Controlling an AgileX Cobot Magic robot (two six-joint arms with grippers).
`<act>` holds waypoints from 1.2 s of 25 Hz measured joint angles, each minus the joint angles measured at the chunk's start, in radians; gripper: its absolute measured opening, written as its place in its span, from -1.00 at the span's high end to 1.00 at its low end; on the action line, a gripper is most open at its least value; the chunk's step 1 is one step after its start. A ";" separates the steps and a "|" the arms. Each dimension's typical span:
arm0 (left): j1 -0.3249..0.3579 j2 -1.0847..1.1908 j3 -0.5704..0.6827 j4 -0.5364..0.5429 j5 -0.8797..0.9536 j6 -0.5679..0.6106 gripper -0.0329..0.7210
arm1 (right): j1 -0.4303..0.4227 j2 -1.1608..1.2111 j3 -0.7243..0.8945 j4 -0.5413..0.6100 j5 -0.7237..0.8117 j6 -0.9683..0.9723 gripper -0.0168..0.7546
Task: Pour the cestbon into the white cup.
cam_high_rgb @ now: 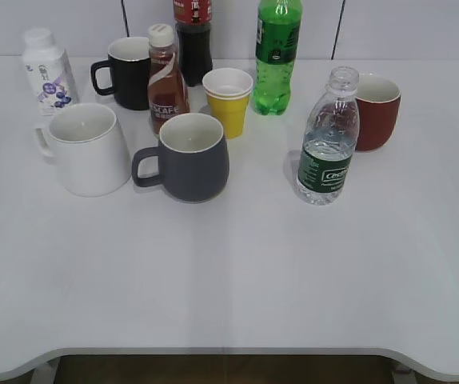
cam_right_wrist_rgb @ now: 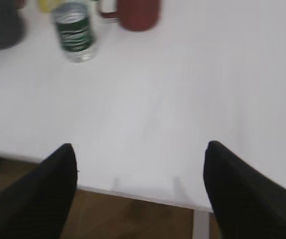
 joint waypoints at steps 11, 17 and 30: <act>0.053 0.000 0.002 0.000 0.000 0.000 -0.44 | -0.173 0.000 0.000 0.004 -0.001 0.000 -0.58; 0.053 0.000 0.002 0.000 0.000 0.000 -0.44 | -0.173 0.000 0.000 0.013 -0.001 -0.020 -0.58; 0.053 0.000 0.002 0.000 0.000 0.008 -0.44 | -0.173 0.000 0.001 0.098 -0.013 -0.121 -0.58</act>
